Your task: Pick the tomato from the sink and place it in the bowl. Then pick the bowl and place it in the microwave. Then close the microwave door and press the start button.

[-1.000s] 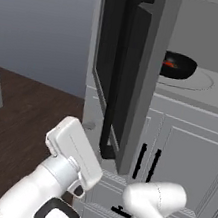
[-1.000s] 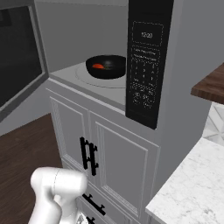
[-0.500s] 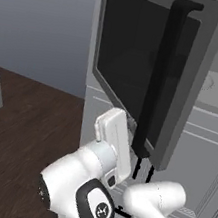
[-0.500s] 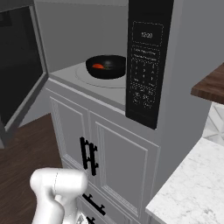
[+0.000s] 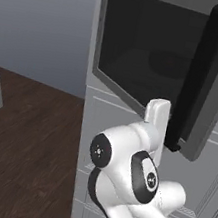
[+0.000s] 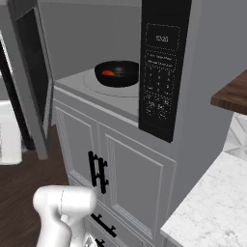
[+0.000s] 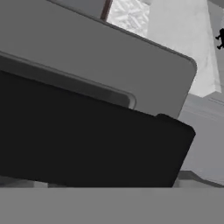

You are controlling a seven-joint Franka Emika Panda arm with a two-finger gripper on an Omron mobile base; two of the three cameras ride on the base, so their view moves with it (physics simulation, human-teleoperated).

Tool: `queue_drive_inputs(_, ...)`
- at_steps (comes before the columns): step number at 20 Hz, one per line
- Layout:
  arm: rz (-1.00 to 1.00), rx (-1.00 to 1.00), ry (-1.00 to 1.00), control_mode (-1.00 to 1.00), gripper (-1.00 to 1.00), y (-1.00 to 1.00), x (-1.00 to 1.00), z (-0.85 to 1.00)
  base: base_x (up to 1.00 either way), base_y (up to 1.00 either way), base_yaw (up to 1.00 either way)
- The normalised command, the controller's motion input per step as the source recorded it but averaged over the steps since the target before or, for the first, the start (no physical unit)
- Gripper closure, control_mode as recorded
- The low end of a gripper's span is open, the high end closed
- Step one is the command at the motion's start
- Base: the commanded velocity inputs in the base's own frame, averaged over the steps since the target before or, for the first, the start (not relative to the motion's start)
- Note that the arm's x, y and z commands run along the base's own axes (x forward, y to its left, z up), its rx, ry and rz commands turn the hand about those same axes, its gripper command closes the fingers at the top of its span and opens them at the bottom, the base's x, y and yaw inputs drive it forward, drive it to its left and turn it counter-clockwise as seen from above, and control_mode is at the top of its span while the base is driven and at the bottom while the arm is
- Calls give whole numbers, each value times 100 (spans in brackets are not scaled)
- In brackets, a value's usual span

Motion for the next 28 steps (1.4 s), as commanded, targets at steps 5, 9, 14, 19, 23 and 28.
queue_drive_inputs(5,0,22,-1,-100,-100,-93,49,18,0,0,0)
queue_drive_inputs(9,0,17,0,-100,-100,-65,81,5,0,0,0)
queue_drive_inputs(14,0,11,0,-100,-100,-36,83,6,0,0,0)
queue_drive_inputs(19,0,8,0,-100,-100,-33,74,8,0,0,0)
queue_drive_inputs(23,1,10,0,-100,-100,-42,62,9,0,0,0)
queue_drive_inputs(28,2,9,0,-100,-100,-42,61,5,0,0,0)
